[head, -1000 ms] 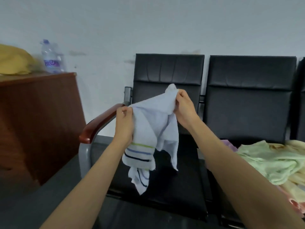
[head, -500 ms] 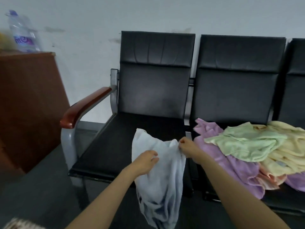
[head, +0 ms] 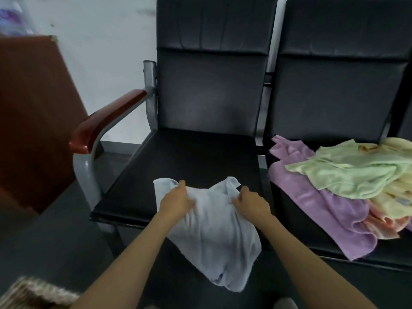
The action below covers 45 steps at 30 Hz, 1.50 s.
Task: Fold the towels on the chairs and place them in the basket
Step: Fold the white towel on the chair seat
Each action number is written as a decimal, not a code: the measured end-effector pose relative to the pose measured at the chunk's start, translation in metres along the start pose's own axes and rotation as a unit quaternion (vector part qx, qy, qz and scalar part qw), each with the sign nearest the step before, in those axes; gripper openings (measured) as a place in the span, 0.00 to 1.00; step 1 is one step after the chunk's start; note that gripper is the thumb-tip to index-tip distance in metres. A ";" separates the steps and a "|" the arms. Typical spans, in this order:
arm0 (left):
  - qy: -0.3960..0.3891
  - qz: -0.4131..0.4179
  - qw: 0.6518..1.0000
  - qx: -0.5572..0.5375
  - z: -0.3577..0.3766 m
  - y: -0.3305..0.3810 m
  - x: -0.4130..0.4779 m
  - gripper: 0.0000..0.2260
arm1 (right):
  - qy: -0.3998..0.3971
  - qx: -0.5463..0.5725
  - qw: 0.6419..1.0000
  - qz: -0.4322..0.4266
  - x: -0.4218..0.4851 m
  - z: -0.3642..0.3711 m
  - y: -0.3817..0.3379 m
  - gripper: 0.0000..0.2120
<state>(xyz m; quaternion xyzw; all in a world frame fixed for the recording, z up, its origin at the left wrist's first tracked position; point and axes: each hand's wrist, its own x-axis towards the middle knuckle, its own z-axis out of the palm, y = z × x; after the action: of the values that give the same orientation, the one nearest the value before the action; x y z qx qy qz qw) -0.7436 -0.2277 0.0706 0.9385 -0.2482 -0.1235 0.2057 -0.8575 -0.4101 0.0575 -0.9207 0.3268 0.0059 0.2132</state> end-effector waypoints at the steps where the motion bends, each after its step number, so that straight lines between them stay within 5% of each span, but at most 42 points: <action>1: -0.003 -0.023 0.999 -0.023 -0.002 -0.004 0.003 0.33 | 0.005 -0.001 1.000 -0.001 0.001 0.004 -0.001 0.15; 4: -0.035 -0.068 0.995 -0.068 -0.005 -0.013 0.005 0.31 | 0.006 0.011 1.000 -0.002 0.005 0.006 -0.003 0.16; 8: -0.026 -0.063 0.998 0.005 -0.012 -0.017 0.003 0.17 | 0.039 0.014 0.999 -0.015 0.005 0.005 -0.003 0.11; 13: 0.023 0.005 0.995 0.092 -0.023 -0.022 0.000 0.08 | 0.101 0.215 0.971 0.005 0.006 -0.008 0.000 0.06; 18: 0.005 0.002 0.999 -0.037 -0.028 -0.019 -0.006 0.08 | 0.031 0.288 0.956 -0.037 -0.002 -0.015 0.012 0.10; 21: -0.047 0.005 0.999 -0.022 -0.034 -0.017 -0.007 0.07 | -0.025 0.365 0.930 -0.026 0.001 -0.022 0.010 0.18; 24: -0.074 0.014 0.997 -0.005 -0.039 -0.015 -0.010 0.05 | -0.080 0.427 0.900 0.032 0.003 -0.032 0.007 0.14; 27: 0.082 0.049 0.992 -0.079 -0.042 -0.006 -0.015 0.02 | 0.019 0.395 0.916 -0.064 -0.002 -0.041 0.005 0.14; 29: 0.276 0.121 0.948 -0.099 -0.044 -0.001 -0.015 0.04 | 0.140 0.430 0.878 -0.159 -0.009 -0.055 -0.001 0.22; 31: 0.366 0.175 0.914 -0.007 -0.040 -0.001 -0.007 0.10 | 0.192 0.446 0.851 -0.198 -0.006 -0.059 -0.001 0.25; 36: 0.239 0.129 0.945 0.184 0.008 0.006 -0.012 0.31 | 0.067 0.112 0.987 -0.099 0.013 -0.009 0.033 0.25; 42: -0.015 0.094 0.981 0.171 0.013 0.020 -0.024 0.13 | 0.101 -0.129 0.986 -0.032 0.009 -0.004 0.025 0.18; 45: -0.102 0.054 0.983 0.145 0.009 0.011 -0.023 0.26 | 0.138 -0.134 0.980 -0.046 0.005 -0.006 0.016 0.17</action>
<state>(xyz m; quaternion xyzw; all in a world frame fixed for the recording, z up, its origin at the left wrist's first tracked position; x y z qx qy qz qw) -0.7709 -0.2275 0.0712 0.9260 -0.3336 -0.1699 0.0476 -0.8642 -0.4265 0.0565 -0.9470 0.3067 -0.0868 0.0405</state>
